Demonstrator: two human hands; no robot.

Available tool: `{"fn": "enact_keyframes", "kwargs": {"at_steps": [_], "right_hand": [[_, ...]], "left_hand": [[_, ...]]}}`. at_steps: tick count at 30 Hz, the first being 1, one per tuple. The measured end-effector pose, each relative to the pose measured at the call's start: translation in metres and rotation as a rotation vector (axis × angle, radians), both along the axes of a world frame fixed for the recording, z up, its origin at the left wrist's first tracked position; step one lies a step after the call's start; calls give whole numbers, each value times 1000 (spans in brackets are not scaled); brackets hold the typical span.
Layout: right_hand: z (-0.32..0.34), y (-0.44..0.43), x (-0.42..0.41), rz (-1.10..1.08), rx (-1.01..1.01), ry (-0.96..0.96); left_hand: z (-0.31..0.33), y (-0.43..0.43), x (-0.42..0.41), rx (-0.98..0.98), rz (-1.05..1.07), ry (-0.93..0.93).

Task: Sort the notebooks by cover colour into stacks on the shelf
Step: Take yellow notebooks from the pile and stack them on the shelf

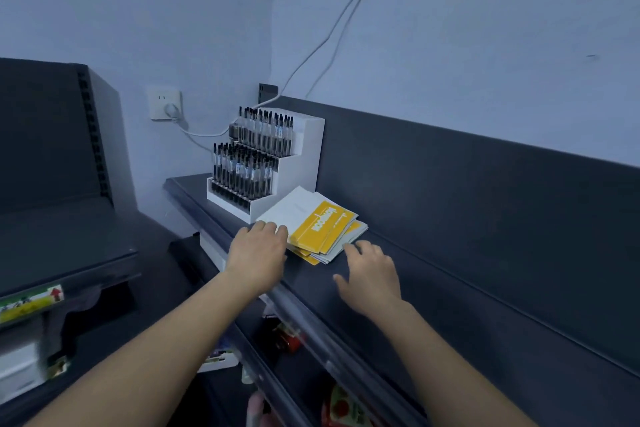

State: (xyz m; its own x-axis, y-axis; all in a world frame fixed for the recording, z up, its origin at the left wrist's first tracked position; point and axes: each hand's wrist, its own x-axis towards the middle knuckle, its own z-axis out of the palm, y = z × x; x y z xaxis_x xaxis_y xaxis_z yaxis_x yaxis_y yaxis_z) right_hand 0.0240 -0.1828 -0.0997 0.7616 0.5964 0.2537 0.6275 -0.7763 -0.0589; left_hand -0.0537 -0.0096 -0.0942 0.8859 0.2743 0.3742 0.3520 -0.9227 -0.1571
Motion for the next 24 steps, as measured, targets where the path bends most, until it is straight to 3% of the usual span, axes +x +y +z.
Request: {"fn": "enact_keyframes", "kwargs": {"at_steps": [11,18,24], "right_hand": [[-13,63,60,-3,21,179],[-11,93,71,-56,45,282],[-7,107,70,-89,200,411]], "left_hand": [[-8,61,75,-131,-16,56],[-13,96,106,-461,-66,76],[-9,112,115,-658,-21,-21]]}}
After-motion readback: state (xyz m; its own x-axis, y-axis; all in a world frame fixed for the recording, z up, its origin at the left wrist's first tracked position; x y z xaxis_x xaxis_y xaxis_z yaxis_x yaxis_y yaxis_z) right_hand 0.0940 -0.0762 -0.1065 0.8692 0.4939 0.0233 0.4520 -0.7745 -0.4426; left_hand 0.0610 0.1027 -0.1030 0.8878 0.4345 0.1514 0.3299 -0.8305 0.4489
